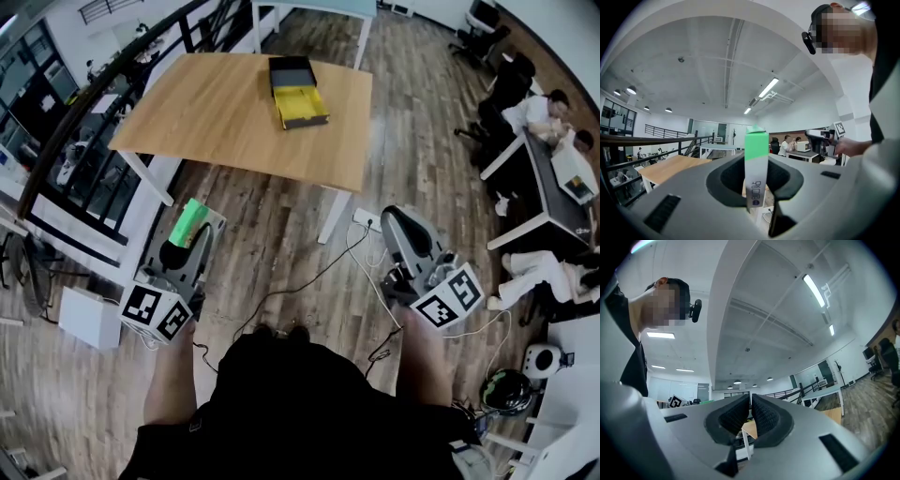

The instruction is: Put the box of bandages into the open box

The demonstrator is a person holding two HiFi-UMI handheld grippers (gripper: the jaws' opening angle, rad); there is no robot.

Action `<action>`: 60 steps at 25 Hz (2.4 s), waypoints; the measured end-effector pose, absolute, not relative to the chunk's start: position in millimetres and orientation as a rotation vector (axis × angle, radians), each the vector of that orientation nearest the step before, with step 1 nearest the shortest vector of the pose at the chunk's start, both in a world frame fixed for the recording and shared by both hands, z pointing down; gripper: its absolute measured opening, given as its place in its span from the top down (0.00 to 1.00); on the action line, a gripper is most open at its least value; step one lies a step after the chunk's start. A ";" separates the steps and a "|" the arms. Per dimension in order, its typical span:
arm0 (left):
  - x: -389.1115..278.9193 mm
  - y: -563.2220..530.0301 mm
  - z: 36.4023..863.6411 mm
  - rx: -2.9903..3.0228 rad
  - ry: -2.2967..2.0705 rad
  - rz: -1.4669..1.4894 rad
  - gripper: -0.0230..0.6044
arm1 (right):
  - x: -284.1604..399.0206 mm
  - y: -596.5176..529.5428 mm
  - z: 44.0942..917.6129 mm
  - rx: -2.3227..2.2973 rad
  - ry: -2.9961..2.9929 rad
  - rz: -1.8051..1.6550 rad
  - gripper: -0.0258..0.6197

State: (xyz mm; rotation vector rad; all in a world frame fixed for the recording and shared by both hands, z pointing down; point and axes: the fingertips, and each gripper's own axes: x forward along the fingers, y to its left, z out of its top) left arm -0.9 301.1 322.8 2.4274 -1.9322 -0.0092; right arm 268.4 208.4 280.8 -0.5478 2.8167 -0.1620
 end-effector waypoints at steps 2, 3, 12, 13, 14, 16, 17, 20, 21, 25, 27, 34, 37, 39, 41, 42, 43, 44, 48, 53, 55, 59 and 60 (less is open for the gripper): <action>8.2 302.2 322.6 2.423 -1.934 -0.007 0.82 | 272.5 210.2 284.4 -0.524 2.818 -0.181 0.90; 11.7 303.3 322.6 2.421 -1.935 -0.005 0.82 | 273.5 211.5 286.5 -0.510 2.819 -0.194 0.90; 13.1 306.3 330.0 2.393 -1.954 0.005 0.82 | 269.5 207.8 297.7 -0.437 2.820 -0.259 0.88; 11.3 305.1 330.5 2.389 -1.957 0.007 0.82 | 266.8 206.6 298.7 -0.431 2.822 -0.266 0.87; 9.4 303.3 330.7 2.385 -1.959 0.008 0.82 | 263.6 205.3 299.6 -0.426 2.825 -0.271 0.85; 4.5 298.4 332.7 2.383 -1.957 0.007 0.82 | 256.6 201.8 301.0 -0.422 2.831 -0.275 0.82; 1.7 295.2 334.2 2.383 -1.955 0.006 0.82 | 253.1 199.5 301.5 -0.422 2.834 -0.276 0.81; -7.9 283.2 339.5 2.388 -1.938 -0.002 0.82 | 242.3 189.7 302.5 -0.427 2.838 -0.284 0.81; -11.3 278.8 340.6 2.389 -1.931 -0.003 0.82 | 238.4 185.8 302.9 -0.430 2.839 -0.287 0.81; -31.7 258.9 344.5 2.390 -1.914 -0.003 0.82 | 217.1 167.2 303.8 -0.440 2.845 -0.302 0.81; -44.6 247.0 347.0 2.382 -1.903 -0.007 0.82 | 203.6 156.7 304.7 -0.444 2.850 -0.315 0.81; -98.7 206.3 360.1 2.369 -1.873 -0.029 0.82 | 141.6 114.0 311.4 -0.450 2.877 -0.353 0.82; -124.0 191.8 369.0 2.362 -1.863 -0.040 0.82 | 110.4 100.2 314.0 -0.430 2.894 -0.366 0.82; -139.6 182.6 372.2 2.355 -1.858 -0.045 0.82 | 91.5 91.8 314.4 -0.420 2.903 -0.373 0.82; -154.4 173.7 372.5 2.353 -1.856 -0.052 0.82 | 75.6 83.9 314.1 -0.418 2.911 -0.379 0.82; -161.4 169.3 371.9 2.352 -1.856 -0.056 0.82 | 69.1 79.6 313.8 -0.422 2.915 -0.381 0.82; -167.9 165.2 371.0 2.353 -1.856 -0.061 0.82 | 63.6 75.3 313.2 -0.427 2.917 -0.382 0.82; -173.9 161.8 369.9 2.353 -1.855 -0.067 0.82 | 58.7 71.4 312.1 -0.434 2.916 -0.383 0.82; -196.5 158.0 365.7 2.358 -1.849 -0.088 0.82 | 39.6 65.8 303.1 -0.458 2.907 -0.370 0.82; -217.8 157.5 365.0 2.370 -1.827 -0.125 0.82 | 19.2 67.6 293.4 -0.480 2.904 -0.338 0.83; -221.8 154.2 365.9 2.377 -1.813 -0.122 0.82 | 15.2 65.6 291.6 -0.490 2.899 -0.332 0.83; -230.2 148.2 369.3 2.381 -1.804 -0.120 0.82 | 9.7 60.6 290.5 -0.505 2.891 -0.344 0.83; -231.5 146.7 369.1 2.376 -1.802 -0.120 0.82 | 9.1 59.5 289.9 -0.508 2.889 -0.345 0.83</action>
